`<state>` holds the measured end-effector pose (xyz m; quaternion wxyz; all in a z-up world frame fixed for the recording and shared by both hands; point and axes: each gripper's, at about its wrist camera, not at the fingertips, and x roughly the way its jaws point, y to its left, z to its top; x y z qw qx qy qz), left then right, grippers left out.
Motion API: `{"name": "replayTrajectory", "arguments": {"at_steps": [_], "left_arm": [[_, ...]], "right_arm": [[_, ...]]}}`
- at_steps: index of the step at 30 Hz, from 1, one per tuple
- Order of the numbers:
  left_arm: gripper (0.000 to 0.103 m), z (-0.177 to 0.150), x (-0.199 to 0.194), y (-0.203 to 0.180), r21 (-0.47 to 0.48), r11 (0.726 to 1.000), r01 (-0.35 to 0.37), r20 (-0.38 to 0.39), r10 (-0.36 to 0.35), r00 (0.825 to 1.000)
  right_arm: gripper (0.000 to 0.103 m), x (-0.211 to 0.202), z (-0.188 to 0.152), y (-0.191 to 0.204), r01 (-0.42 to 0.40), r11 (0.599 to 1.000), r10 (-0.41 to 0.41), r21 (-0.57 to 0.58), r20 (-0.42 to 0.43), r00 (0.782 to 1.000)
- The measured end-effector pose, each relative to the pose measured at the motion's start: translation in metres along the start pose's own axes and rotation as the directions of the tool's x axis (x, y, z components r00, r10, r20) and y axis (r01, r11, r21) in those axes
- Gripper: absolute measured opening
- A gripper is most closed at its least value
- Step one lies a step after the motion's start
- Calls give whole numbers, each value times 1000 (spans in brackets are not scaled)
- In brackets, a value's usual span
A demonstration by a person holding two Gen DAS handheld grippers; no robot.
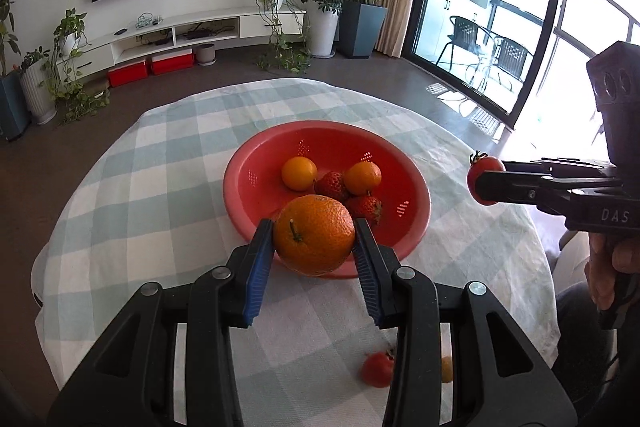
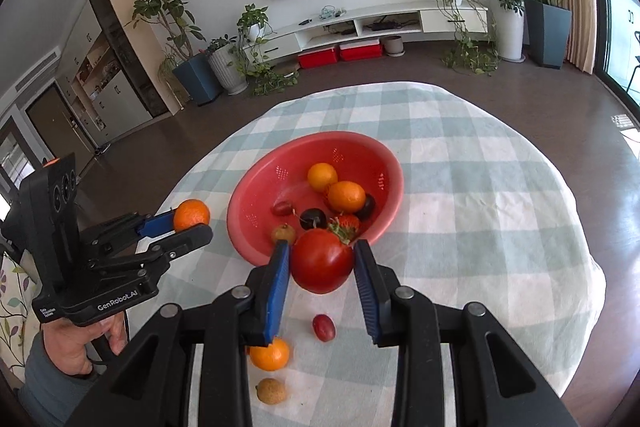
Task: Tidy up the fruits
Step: 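Carry the mandarin and tomato into the red bowl and open both tools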
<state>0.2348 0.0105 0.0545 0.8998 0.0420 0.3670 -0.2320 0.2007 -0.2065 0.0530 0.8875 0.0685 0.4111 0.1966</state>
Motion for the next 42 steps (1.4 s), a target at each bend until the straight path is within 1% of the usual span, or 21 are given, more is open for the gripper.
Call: {"name": "replayTrajectory", "arguments": {"at_steps": [3,7,11,15,22,26,34,42], "left_arm": [[37,20,25,6,25,999,-23,-26,23,999],[37,31,51,12,34,999,-30,-54,32,998],[37,30,70,12,39,999,-26,-72,29,997],[37,24,84,11,49,999,-21,-87,25,996],[37,19,99,13,51,998,-27,-101,32,994],[37,16,106,16,39,999,-24,-109,28,994],[38,14,108,19,38,999,-28,-103,32,994],[44,14,105,19,34,999,-22,-89,25,996]], "right_arm": [[35,27,13,9,-1,999,-1,-44,-41,999],[35,59,18,16,17,996,-25,-87,-93,995],[35,85,19,17,34,992,-51,-120,-139,989],[35,101,16,15,48,990,-71,-136,-172,983],[35,114,9,11,68,987,-97,-145,-197,976],[35,117,9,12,83,983,-113,-161,-183,977],[35,117,8,12,87,983,-114,-159,-168,979],[36,111,6,12,105,981,-131,-164,-157,979]]}}
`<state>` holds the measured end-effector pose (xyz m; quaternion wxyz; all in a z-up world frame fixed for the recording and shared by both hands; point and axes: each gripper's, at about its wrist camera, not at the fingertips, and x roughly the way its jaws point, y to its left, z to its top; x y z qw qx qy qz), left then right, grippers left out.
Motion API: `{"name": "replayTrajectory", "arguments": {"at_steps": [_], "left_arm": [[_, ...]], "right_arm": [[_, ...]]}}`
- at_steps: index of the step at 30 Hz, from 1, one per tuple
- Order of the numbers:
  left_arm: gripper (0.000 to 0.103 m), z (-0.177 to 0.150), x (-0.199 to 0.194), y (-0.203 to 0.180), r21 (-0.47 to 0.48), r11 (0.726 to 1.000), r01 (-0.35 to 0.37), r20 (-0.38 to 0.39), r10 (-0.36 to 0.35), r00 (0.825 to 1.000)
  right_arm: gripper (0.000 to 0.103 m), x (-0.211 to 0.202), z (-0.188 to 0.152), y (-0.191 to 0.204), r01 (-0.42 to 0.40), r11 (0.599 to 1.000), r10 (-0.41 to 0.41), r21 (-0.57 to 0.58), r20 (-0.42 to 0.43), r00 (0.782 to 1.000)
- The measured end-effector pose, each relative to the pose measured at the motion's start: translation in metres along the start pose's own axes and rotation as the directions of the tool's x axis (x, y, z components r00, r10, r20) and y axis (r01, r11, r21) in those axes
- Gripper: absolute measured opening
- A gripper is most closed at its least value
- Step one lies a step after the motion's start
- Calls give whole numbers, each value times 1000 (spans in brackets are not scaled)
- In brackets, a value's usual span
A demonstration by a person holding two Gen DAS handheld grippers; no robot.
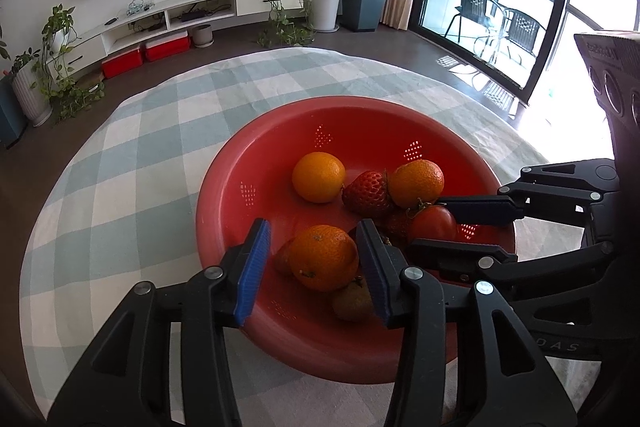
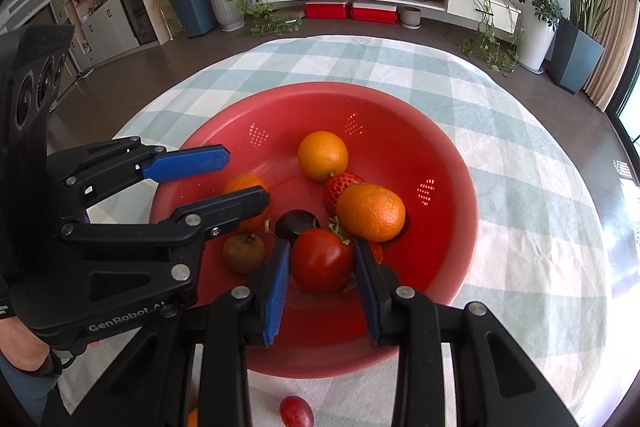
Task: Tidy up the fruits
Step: 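Carry the mandarin and tomato into the red bowl and open both tools, then withdraw both tools from the bowl back toward the remaining fruit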
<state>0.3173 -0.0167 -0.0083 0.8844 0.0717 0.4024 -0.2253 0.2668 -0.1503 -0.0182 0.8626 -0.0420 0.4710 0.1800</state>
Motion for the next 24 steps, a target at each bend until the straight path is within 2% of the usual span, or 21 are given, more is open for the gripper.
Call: {"name": "replayTrajectory", "arguments": {"at_steps": [2,5,7,12,14,18,24], "left_arm": [[54,0,-4,0,-4,1000,-3,11,3,1000],[61,-1,-12,1,-19,1000,6,30,-5,1000],[65,-2,-17,2,-31,999,13,42,-12,999],[71,-7,-35,-1,-42,999,24,68,-21,997],[81,-12,-46,-2,-51,998,30,84,-26,996],[91,-28,-70,-1,-83,996,27,109,-18,994],[93,-74,-94,-14,-123,991,59,98,-47,994]], "right_arm": [[36,-3,-1,-1,8,1000,-8,7,-1,1000],[45,-11,-3,-5,2,1000,-2,25,18,1000],[49,-17,-5,-6,6,999,-7,32,34,999],[50,-38,-12,-7,-3,999,-1,53,72,997],[51,-51,-19,-9,-8,998,2,68,97,995],[60,-73,-42,-16,-40,991,22,127,140,990],[60,-88,-88,-18,-96,976,67,196,151,986]]}}
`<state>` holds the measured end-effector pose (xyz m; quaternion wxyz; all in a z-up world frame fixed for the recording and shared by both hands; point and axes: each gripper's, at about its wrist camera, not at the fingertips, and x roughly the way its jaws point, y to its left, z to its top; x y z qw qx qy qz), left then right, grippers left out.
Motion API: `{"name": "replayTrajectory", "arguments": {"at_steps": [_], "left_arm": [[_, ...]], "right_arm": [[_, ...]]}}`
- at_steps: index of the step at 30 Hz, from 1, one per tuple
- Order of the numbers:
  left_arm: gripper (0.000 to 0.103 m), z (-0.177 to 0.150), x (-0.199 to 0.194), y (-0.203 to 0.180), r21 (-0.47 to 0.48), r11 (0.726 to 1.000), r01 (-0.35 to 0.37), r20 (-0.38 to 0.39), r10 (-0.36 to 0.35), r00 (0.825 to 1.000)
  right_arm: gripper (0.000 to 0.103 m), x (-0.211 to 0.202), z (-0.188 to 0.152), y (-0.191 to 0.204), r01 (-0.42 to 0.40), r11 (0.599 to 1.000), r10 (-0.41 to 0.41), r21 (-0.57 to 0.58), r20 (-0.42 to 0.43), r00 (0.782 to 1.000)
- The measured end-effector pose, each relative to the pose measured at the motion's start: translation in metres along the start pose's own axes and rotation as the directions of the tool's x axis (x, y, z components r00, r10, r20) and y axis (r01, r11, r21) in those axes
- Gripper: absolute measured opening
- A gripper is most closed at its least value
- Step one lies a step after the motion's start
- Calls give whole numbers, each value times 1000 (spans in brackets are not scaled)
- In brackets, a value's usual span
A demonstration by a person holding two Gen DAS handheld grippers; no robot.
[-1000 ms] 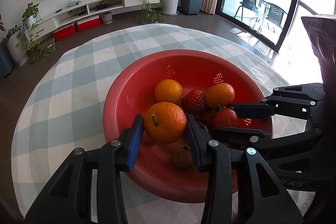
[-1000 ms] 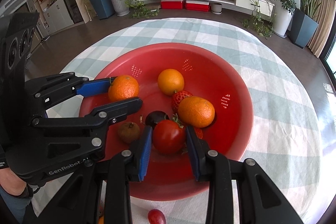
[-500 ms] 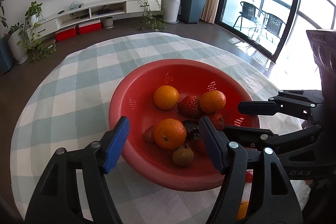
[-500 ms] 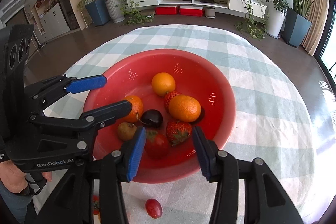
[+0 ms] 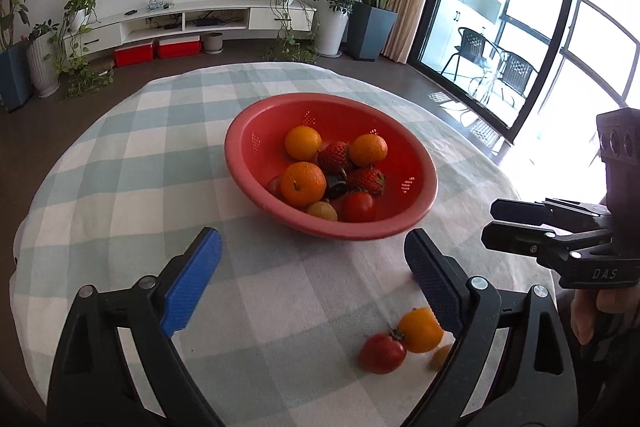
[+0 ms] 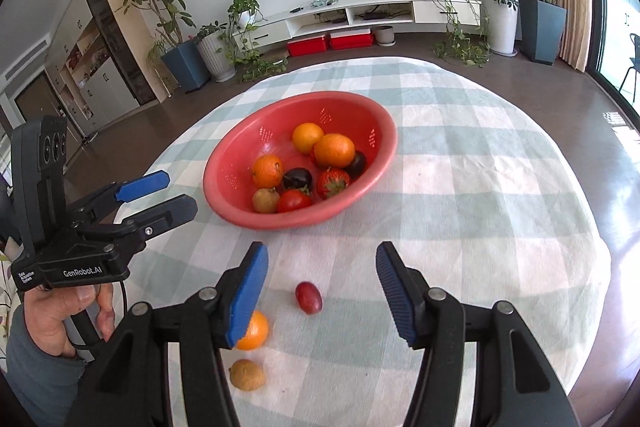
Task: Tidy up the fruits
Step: 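Withdraw both tools from the bowl back toward the remaining fruit, then move the open right tool around a small brown round fruit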
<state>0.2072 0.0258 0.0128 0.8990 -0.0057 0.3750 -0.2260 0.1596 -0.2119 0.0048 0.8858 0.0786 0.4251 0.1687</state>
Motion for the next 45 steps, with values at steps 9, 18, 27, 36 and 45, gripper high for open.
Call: {"name": "replayTrajectory", "arguments": {"at_steps": [9,18,27,36,45], "left_arm": [[93,-65,-12,-25,9,999,38,-92,-37,995],[93,-75,-21,-25,21,1000,8,-102,-6,995],[93,-76,-16,-22,36,999,-1,-123,6,992],[93,-76,-14,-23,53,999,8,-127,-1,992],[91,-75,-9,-35,129,991,24,-158,-3,987]], "right_arm": [[60,-15,-56,11,-64,997,64,35,-16,998],[59,2,-70,37,-80,994,74,-80,-85,994],[49,25,-79,50,-56,983,32,-175,-141,989],[38,31,-82,56,-21,967,-14,-252,-136,991],[31,23,-82,50,-33,973,6,-228,-119,993]]}}
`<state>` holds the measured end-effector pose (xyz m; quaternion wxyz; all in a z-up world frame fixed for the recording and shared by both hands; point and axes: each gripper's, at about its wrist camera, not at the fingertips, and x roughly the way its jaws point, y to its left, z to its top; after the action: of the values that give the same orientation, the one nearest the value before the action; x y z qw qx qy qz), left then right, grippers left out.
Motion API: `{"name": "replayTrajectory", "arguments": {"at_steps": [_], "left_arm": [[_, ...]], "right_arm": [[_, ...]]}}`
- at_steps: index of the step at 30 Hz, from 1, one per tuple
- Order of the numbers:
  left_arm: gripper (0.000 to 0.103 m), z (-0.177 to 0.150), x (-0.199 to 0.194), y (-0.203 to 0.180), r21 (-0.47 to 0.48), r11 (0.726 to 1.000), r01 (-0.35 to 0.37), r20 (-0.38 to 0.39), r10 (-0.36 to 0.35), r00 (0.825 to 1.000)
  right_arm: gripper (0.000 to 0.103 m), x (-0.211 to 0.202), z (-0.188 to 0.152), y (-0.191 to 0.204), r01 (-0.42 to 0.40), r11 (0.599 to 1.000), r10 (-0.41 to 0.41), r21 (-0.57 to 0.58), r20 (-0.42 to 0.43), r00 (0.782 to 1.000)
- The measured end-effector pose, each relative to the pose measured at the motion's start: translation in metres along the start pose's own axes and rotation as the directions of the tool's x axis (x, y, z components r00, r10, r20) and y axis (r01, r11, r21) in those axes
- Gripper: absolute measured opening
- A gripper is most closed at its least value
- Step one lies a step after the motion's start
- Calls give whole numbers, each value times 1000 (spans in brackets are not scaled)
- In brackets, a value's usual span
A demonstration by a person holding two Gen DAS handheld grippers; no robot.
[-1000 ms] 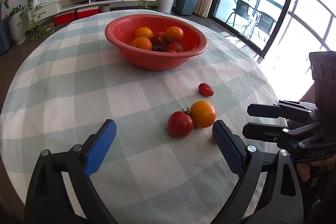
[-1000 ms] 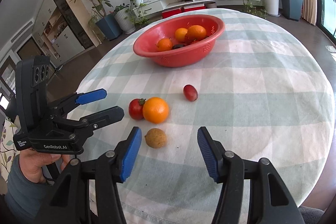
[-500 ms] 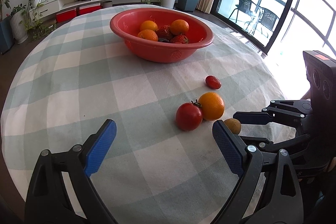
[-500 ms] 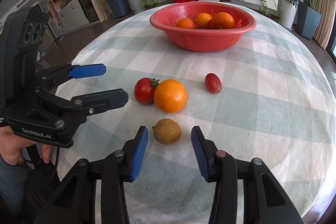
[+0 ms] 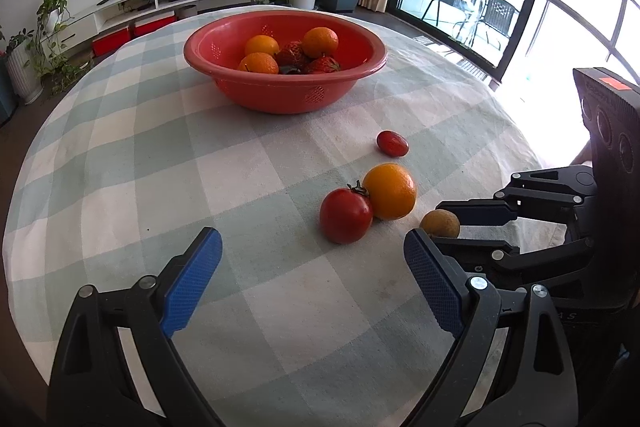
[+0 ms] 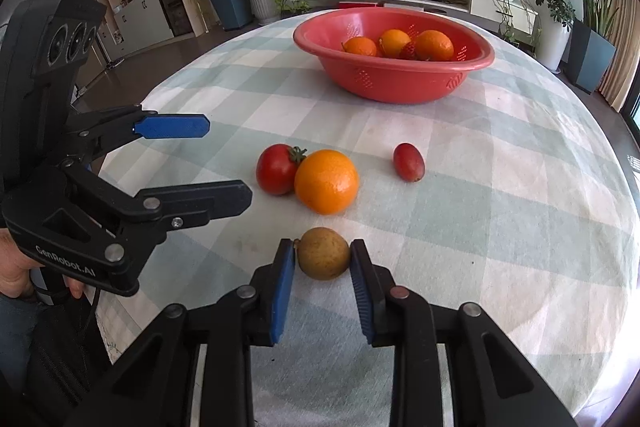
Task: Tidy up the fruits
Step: 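Move the open right tool around a small brown round fruit, then grasp the red tomato with the left tool while the right tool grasps the brown fruit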
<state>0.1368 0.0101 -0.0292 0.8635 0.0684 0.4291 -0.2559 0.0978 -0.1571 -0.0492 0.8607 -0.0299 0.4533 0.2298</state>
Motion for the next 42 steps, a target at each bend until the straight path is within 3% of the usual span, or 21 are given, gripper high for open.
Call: {"name": "replayTrajectory", "arguments": {"at_steps": [5,12,22,32,42], "left_arm": [[79,8,6,-9,69,998,8,-34,-5,999],[78,12,25,-18,173,985,30,-107,-12,994],[53,21,42,-23,253,965,67,-145,-30,989],[34,21,47,-22,241,966,95,-143,-62,988],[30,18,43,-17,211,973,99,-134,-72,988]], "right_arm": [[31,-9,0,-18,-4,996,1,87,33,999],[31,-12,0,-28,-23,989,16,147,49,999],[31,-15,-1,-31,-36,986,27,164,56,998],[31,-15,-1,-32,-35,986,26,166,54,998],[31,-15,-1,-33,-32,985,23,168,57,998]]}}
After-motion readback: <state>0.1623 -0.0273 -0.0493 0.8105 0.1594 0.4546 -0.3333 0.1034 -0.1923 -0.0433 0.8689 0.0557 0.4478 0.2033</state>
